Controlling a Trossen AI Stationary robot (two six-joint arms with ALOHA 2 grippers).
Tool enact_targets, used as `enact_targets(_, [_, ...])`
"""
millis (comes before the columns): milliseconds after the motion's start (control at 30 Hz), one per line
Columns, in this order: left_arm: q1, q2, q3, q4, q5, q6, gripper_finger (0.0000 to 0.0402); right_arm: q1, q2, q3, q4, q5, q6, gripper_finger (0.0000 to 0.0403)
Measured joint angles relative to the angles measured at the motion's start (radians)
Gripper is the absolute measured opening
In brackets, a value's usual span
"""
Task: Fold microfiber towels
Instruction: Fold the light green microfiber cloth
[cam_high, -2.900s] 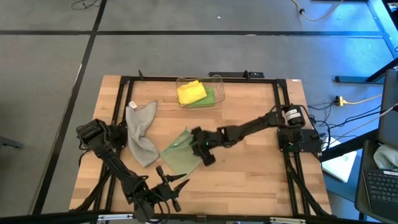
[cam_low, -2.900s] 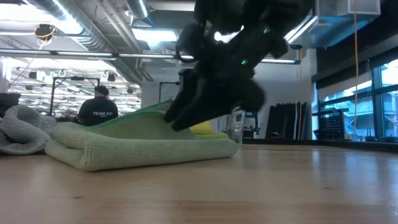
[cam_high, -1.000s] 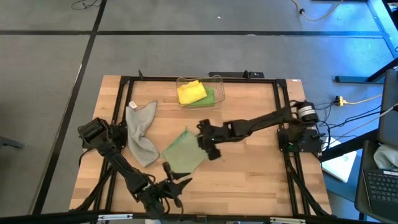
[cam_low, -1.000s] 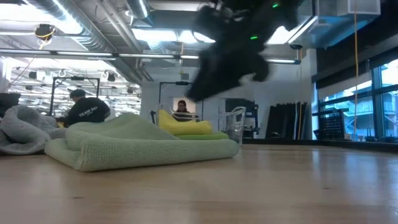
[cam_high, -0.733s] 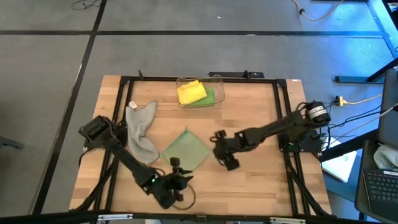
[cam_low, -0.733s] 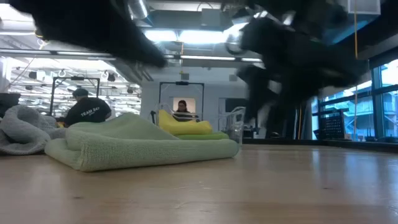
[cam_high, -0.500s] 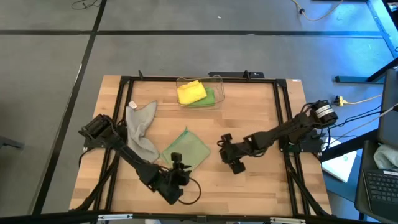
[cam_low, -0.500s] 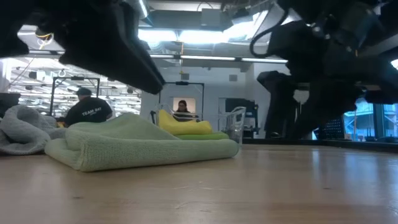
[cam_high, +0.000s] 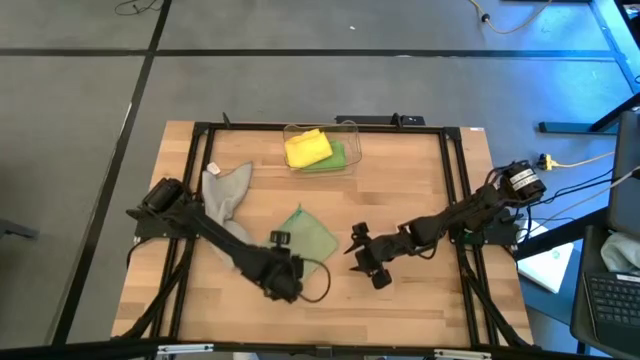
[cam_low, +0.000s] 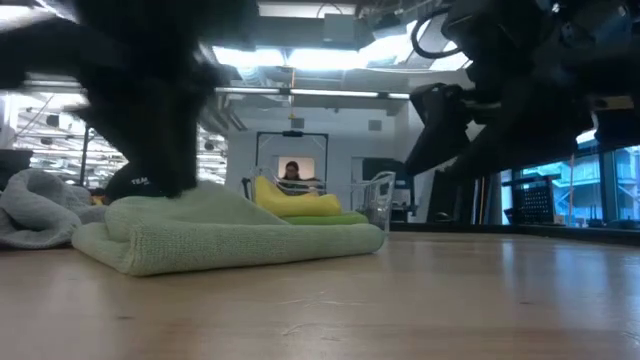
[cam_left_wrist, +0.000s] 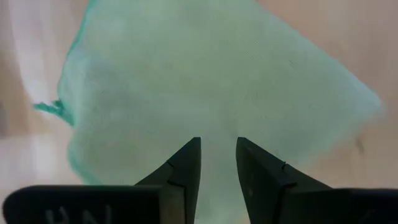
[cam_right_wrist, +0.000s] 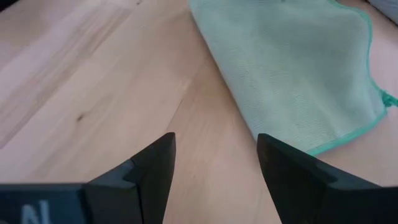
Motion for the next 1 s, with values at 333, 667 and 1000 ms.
enact_targets(333, [-0.080, -0.001, 0.048, -0.274, -0.042, 0.241, 0.0118, 0.013, 0.035, -0.021, 0.005, -0.001, -0.004, 0.0229])
enact_targets(667, [-0.078, 0.000, -0.079, -0.138, -0.037, 0.241, 0.0171, 0.013, 0.035, -0.021, 0.007, -0.007, 0.001, 0.0229])
enact_targets(1000, [-0.051, 0.000, -0.181, -0.073, -0.090, 0.242, 0.0171, 0.013, 0.035, -0.020, 0.019, -0.007, 0.000, 0.0229])
